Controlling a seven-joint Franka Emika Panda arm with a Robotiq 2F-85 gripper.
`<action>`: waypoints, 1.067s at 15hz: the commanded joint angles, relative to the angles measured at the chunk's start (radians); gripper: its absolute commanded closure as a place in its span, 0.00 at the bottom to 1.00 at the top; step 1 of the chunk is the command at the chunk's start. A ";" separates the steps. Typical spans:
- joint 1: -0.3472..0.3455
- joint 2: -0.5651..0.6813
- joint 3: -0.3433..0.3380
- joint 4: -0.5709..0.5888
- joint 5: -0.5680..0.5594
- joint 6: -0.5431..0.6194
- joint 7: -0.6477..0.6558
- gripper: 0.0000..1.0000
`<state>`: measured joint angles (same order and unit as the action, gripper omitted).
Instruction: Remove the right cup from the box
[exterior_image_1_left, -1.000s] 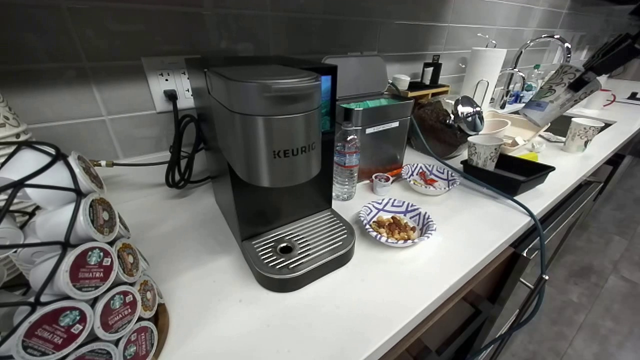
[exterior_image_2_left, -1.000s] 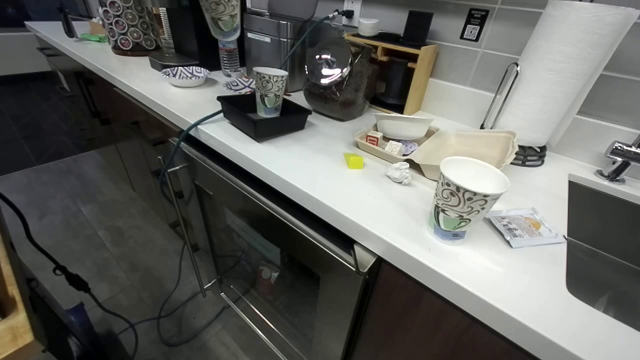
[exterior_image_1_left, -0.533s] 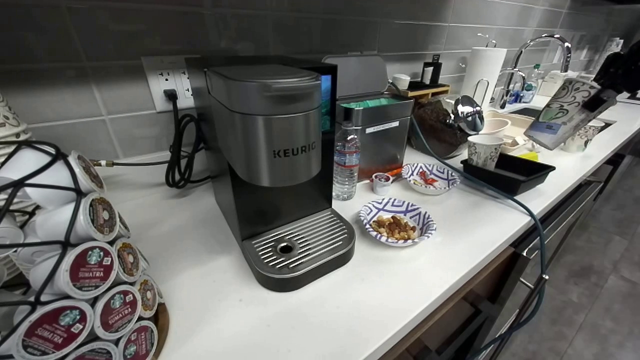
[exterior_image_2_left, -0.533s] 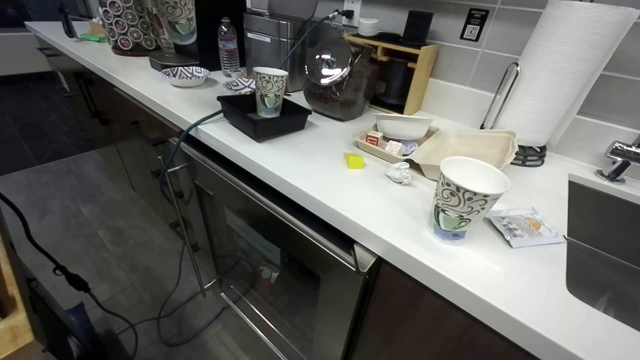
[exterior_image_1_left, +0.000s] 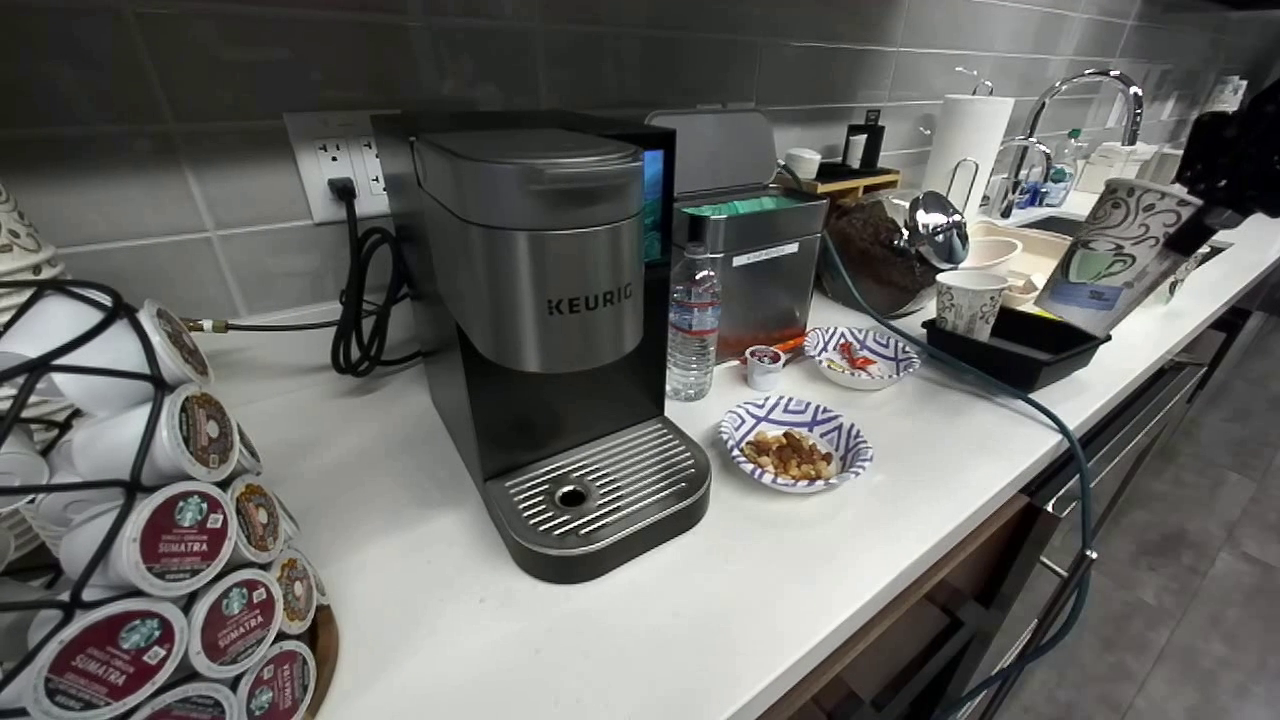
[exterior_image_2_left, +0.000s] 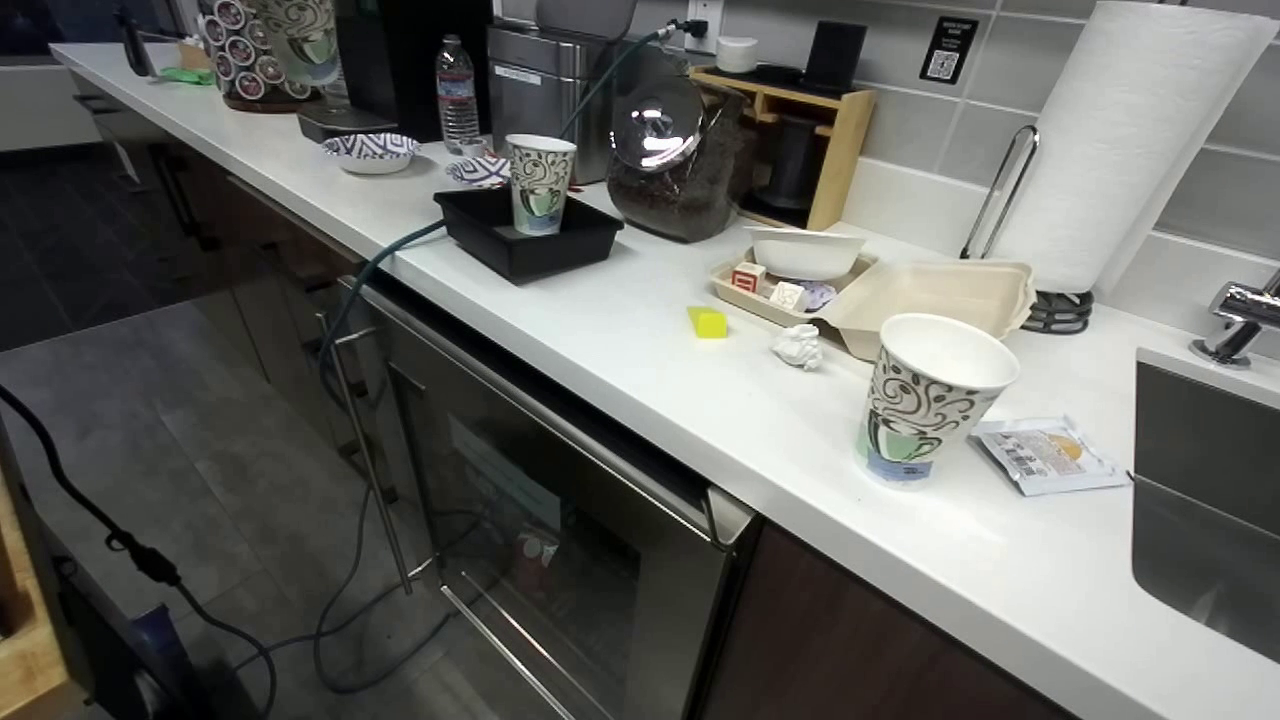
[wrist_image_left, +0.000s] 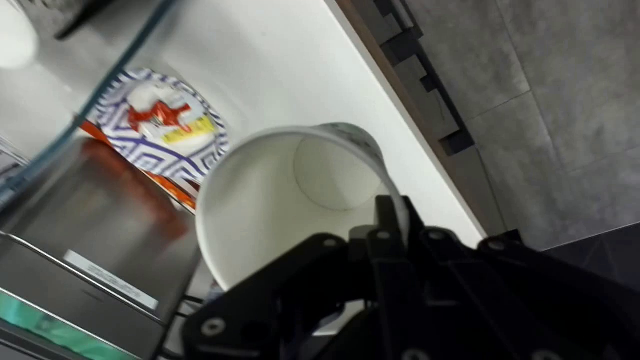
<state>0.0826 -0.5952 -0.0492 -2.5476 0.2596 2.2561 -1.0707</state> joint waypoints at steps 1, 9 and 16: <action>0.146 -0.090 0.094 -0.060 -0.014 0.049 0.033 0.99; 0.409 -0.045 0.166 -0.040 -0.007 0.115 0.026 0.96; 0.477 0.094 0.216 0.031 -0.011 0.172 -0.019 0.99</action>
<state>0.5071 -0.6173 0.1187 -2.5826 0.2627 2.3756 -1.0824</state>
